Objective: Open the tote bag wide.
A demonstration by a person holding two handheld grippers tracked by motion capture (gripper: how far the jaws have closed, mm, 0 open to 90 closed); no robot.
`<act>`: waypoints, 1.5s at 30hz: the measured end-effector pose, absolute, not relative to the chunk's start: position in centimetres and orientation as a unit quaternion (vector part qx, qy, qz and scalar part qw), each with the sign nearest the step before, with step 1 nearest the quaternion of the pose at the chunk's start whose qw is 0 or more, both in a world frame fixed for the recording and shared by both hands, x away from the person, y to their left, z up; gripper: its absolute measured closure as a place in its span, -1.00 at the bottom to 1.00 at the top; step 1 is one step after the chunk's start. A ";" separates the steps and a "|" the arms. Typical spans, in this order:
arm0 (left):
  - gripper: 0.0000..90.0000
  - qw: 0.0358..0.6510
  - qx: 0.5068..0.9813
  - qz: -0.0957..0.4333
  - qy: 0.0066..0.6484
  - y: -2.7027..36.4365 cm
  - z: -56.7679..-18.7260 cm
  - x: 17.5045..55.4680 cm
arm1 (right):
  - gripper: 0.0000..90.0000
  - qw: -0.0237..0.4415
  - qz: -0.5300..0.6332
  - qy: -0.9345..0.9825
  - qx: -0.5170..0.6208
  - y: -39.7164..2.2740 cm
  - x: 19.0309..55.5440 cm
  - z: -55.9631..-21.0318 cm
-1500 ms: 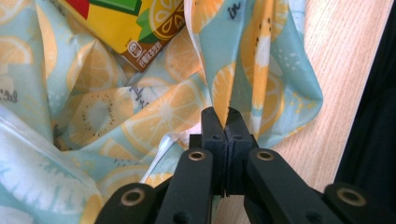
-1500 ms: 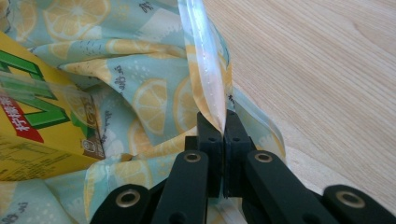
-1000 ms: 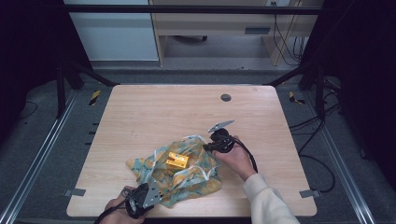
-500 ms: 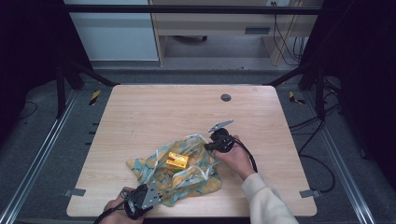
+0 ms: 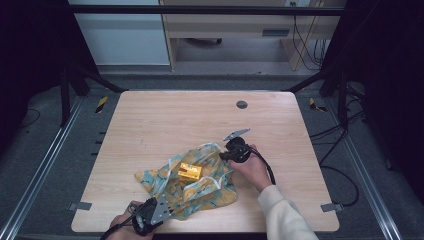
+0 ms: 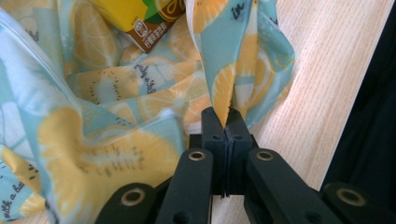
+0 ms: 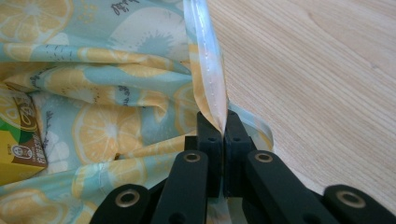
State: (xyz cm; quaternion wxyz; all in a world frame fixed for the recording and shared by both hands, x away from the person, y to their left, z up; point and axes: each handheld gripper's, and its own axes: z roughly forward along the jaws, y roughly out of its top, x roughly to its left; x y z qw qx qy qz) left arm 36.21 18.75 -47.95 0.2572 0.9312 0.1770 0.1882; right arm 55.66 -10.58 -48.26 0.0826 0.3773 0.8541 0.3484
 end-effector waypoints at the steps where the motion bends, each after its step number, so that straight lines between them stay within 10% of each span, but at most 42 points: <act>1: 0.98 0.259 0.930 0.190 0.178 18.8 -47.9 36.2 | 0.95 0.086 0.348 0.854 0.377 -10.6 55.6 -48.2; 15: -0.07 0.358 0.888 0.216 0.192 18.7 -45.9 36.0 | -0.26 0.135 0.378 0.837 0.372 -11.4 53.8 -45.4; 24: -0.15 0.429 0.845 0.224 0.227 19.6 -43.0 36.2 | -0.32 0.149 0.405 0.832 0.349 -12.1 50.5 -42.8; 33: -0.09 0.383 0.824 0.263 0.325 21.3 -40.3 41.7 | -0.12 0.142 0.414 0.842 0.316 -12.1 46.8 -41.6; 45: -0.52 0.324 0.843 0.224 0.367 20.5 -40.6 46.9 | -0.38 0.117 0.426 0.849 0.289 -11.7 43.8 -40.7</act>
